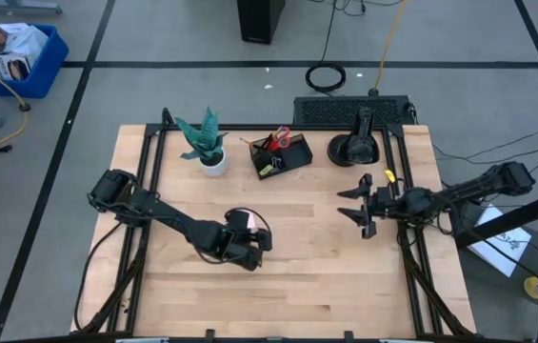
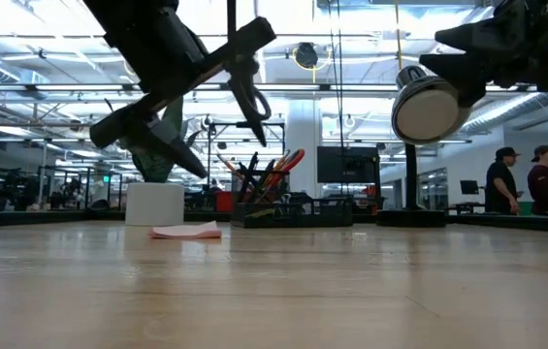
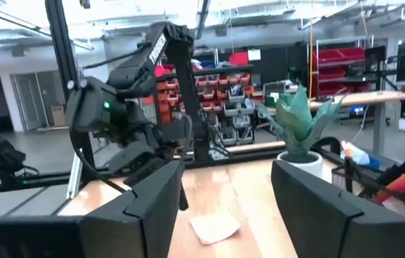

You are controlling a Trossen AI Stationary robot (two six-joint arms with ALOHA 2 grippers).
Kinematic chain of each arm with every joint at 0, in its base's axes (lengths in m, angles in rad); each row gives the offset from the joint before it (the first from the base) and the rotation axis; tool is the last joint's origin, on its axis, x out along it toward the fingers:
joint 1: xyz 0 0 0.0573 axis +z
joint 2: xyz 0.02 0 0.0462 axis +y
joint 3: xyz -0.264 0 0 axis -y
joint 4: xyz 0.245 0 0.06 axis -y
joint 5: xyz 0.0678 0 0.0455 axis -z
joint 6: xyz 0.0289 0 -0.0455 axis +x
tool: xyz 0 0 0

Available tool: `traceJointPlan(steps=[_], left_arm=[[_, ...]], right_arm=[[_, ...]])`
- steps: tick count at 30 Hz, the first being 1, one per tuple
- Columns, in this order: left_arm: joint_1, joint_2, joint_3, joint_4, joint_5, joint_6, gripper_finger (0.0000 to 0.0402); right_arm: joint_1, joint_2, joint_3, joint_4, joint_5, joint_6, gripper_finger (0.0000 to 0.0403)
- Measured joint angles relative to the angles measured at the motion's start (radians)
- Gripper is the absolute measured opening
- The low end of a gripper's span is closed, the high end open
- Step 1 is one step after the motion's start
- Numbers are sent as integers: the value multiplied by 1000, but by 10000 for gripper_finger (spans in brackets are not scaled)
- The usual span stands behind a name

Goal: Pick and place office supplies into organizer
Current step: Put the pink sticky notes into the black mesh desk organizer

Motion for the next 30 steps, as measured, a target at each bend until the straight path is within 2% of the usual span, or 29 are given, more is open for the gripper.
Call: traceJointPlan(steps=[3,5,9,12,17,19,22,30], left_arm=[[0,0,0,-41,26,-29,324],[-3,0,0,-82,45,-16,324],[-3,0,0,-144,73,194,324],[-3,0,0,-168,139,270,324],[-3,0,0,-121,166,300,324],[-3,0,0,-93,169,363,324],[-5,0,0,-96,170,444,324],[-33,0,0,-126,231,499,324]], right_arm=[[1,-25,0,-37,-3,-29,210],[8,-25,0,-58,-3,21,210],[15,-24,-1,-118,-3,137,210],[15,-23,-1,-139,-4,180,210],[15,-23,-1,-142,-3,178,210],[15,-23,-1,-142,-3,177,210],[15,-23,-1,-141,-3,177,210],[15,-23,-1,-126,-1,158,210]])
